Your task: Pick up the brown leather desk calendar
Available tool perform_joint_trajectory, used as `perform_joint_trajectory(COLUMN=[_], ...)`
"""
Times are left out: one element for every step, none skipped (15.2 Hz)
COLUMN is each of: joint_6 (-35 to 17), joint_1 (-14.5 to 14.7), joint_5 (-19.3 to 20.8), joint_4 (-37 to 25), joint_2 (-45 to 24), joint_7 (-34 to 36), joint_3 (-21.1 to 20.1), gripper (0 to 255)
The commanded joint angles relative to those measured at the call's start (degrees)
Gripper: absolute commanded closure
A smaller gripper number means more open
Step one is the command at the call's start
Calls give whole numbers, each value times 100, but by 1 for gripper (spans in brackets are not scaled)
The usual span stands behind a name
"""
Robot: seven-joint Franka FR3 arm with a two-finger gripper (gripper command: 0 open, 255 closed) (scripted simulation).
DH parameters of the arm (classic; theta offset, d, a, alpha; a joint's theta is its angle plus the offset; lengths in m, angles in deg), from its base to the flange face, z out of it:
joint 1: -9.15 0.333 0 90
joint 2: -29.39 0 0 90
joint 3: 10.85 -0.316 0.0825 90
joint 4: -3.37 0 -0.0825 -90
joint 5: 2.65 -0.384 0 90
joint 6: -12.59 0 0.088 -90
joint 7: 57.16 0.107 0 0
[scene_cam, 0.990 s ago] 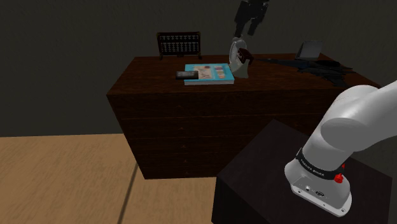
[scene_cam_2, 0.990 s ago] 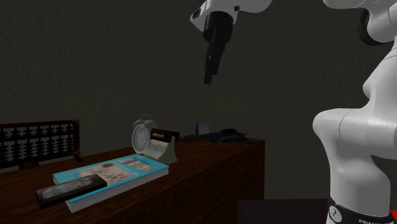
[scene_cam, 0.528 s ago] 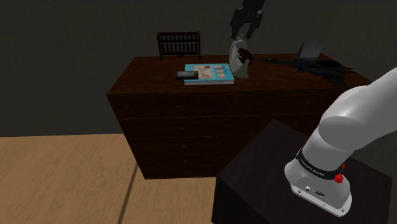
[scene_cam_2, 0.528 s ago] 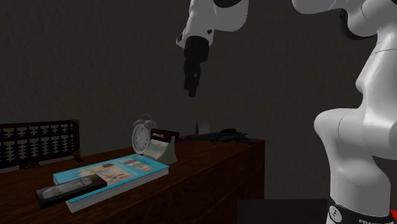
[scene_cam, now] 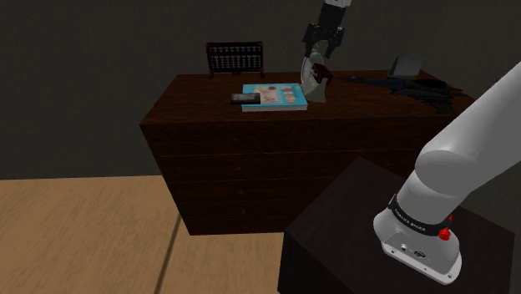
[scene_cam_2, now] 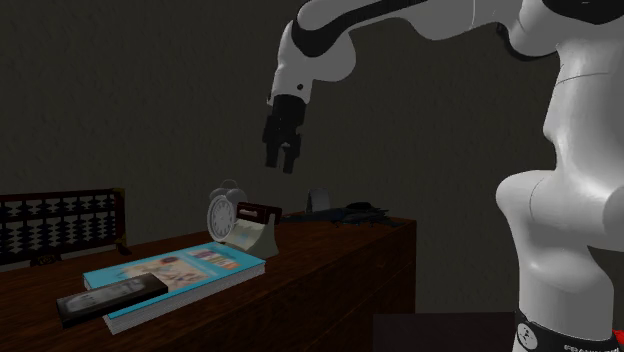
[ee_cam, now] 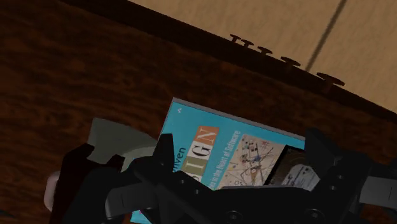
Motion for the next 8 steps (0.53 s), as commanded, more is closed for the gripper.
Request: perform_joint_trajectory(joint_6=[-56, -85, -112, -134, -154, -170, -183, -192], joint_1=[-96, -141, -187, -234, -283, -335, -390, -447], joint_5=[-93, -144, -198, -257, -319, -384, -452, -522], joint_4=[-237, -336, -437, -541, -647, -754, -864, -976], joint_2=[-369, -536, -704, -872, -1040, -1209, -1379, -1548], joint_7=[-17, -13, -11, -10, -9, -9, -9, -10], joint_3=[156, 222, 287, 350, 412, 471, 529, 584], gripper=[0, 0, 0, 0, 0, 0, 0, 0])
